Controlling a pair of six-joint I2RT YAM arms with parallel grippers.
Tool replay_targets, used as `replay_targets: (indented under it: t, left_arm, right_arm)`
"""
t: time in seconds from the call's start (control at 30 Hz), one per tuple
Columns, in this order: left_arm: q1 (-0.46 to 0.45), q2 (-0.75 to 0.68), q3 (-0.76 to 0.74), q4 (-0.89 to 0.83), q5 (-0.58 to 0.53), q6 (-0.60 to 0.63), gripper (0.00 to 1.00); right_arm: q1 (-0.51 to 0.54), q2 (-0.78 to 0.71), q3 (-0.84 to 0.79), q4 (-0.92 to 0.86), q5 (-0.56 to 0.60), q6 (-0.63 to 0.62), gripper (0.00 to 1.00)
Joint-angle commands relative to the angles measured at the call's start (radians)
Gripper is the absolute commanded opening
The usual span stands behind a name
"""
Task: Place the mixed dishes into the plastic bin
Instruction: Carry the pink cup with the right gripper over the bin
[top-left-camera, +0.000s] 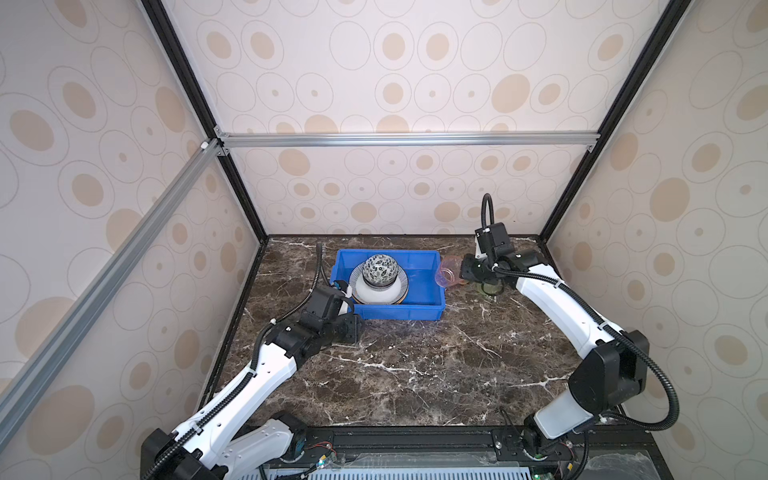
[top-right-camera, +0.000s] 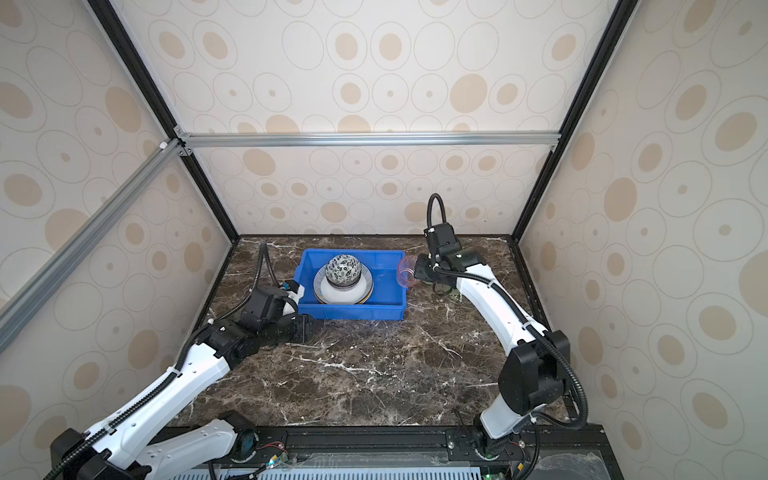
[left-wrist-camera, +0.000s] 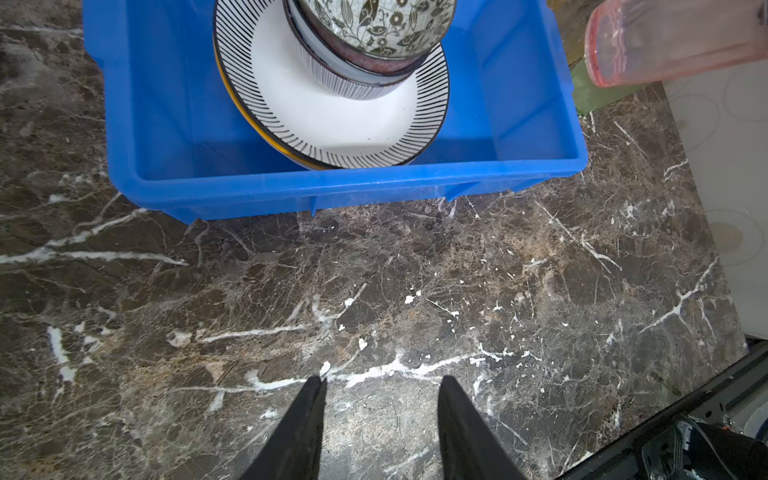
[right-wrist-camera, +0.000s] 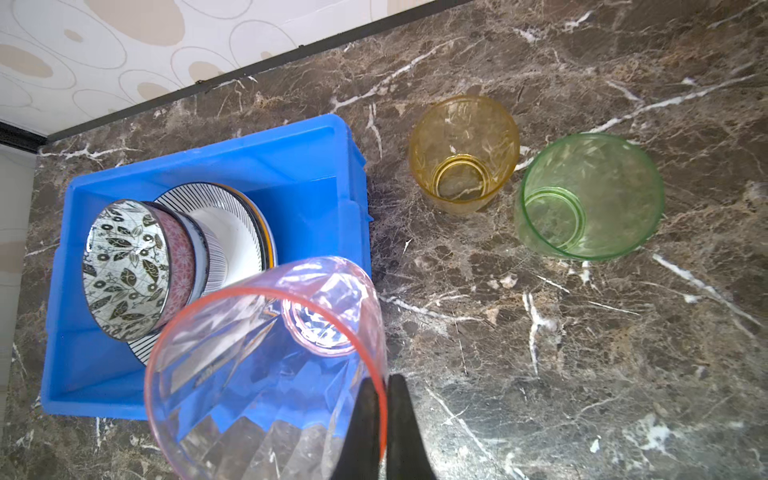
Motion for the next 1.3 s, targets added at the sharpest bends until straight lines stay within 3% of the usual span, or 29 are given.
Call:
replay_targets:
  t: [0.0,1.27]
  left_arm:
    - [-0.007,-0.015,-0.003,0.019,0.011,0.024,0.45]
    - [-0.007,0.011,-0.054,0.174,0.117,0.016,0.45]
  right_arm:
    - [0.016,0.022,0.046,-0.013,0.016,0.003,0.00]
    - [0.092,0.311,0.276,0.010,0.030,0.036,0.00]
